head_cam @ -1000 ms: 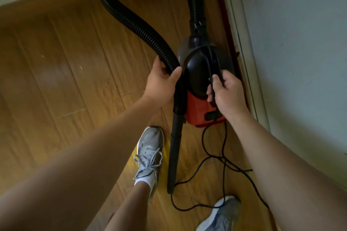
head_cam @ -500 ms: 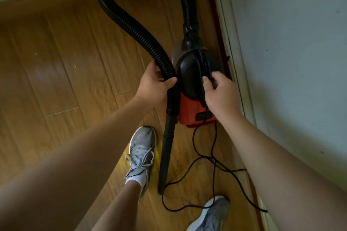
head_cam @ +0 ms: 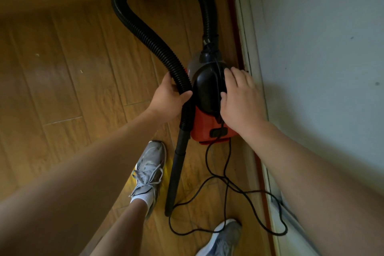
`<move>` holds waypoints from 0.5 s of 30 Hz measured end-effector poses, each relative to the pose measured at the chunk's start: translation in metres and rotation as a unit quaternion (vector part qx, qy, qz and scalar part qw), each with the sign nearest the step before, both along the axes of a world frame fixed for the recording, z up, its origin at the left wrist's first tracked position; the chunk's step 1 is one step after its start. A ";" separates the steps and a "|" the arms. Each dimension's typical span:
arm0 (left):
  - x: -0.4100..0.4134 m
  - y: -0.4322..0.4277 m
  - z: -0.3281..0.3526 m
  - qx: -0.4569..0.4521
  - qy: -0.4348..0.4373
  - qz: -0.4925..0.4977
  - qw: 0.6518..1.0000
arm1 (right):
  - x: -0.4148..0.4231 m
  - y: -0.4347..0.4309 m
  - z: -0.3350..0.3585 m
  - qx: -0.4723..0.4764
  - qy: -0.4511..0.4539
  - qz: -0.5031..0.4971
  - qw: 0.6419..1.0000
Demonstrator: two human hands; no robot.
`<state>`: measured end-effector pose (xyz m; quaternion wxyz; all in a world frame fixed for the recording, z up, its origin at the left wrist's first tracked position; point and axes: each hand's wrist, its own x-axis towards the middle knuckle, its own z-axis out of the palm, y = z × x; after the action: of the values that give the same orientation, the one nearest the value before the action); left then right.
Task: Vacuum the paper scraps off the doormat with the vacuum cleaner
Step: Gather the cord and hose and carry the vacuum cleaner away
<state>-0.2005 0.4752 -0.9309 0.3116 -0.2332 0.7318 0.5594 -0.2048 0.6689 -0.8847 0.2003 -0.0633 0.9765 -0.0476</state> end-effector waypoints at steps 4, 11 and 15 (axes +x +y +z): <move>-0.002 0.001 0.005 -0.053 0.020 -0.037 0.998 | -0.006 -0.001 0.008 0.007 -0.011 0.015 1.000; 0.005 -0.003 0.025 -0.212 0.054 -0.108 0.970 | -0.008 -0.010 0.023 0.000 -0.017 0.023 1.000; 0.008 -0.013 0.038 -0.302 0.093 -0.139 0.938 | -0.003 -0.016 0.036 -0.002 -0.032 0.022 0.999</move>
<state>-0.1921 0.4625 -0.8931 0.2320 -0.1591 0.9172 0.2821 -0.2074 0.6530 -0.8484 0.2326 -0.0832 0.9678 -0.0475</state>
